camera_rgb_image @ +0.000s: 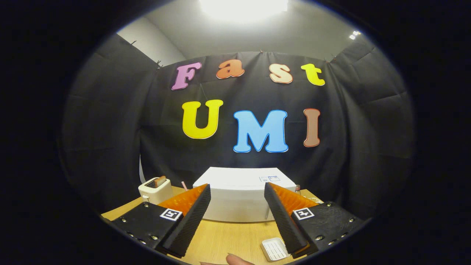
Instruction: Open the microwave, put the food inside, and close the microwave door.
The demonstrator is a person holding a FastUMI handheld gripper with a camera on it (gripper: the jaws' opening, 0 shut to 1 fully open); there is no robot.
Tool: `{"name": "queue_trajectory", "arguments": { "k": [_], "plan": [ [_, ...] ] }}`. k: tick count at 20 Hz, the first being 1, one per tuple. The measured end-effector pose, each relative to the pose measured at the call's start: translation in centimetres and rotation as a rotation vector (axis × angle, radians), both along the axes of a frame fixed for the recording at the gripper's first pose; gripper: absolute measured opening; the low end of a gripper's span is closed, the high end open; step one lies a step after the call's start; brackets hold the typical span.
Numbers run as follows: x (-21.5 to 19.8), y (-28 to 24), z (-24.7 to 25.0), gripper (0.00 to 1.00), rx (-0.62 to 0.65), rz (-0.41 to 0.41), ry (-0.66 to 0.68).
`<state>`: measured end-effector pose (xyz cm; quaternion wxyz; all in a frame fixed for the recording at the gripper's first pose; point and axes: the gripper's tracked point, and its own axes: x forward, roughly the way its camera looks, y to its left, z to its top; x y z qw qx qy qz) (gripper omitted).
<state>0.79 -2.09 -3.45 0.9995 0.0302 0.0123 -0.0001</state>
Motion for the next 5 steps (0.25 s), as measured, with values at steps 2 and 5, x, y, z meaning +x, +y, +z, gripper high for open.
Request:
{"name": "queue_trajectory", "arguments": {
  "k": [2,5],
  "plan": [
    [0.12,-0.43,0.55,0.94,0.002,-0.025,-0.023],
    [0.23,-0.9,0.9,0.95,-0.022,-0.063,-0.041]
  ]
}}
